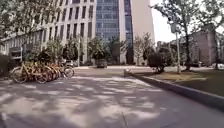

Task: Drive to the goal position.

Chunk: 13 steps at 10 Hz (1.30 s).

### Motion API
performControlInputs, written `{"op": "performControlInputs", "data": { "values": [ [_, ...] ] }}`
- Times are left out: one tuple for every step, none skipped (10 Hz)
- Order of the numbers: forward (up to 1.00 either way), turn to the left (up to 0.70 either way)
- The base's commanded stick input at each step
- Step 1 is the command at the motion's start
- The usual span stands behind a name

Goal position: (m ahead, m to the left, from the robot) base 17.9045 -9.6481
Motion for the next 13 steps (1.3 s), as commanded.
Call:
{"op": "performControlInputs", "data": {
  "values": [
    [0.70, 0.13],
    [0.70, 0.04],
    [0.70, 0.00],
    [0.70, 0.00],
    [0.70, 0.00],
    [0.70, 0.00],
    [0.70, 0.00],
    [0.70, 0.00],
    [0.70, 0.00],
    [0.70, 0.00],
    [0.70, 0.00],
    [0.70, 0.00],
    [0.70, 0.00]
  ]
}}
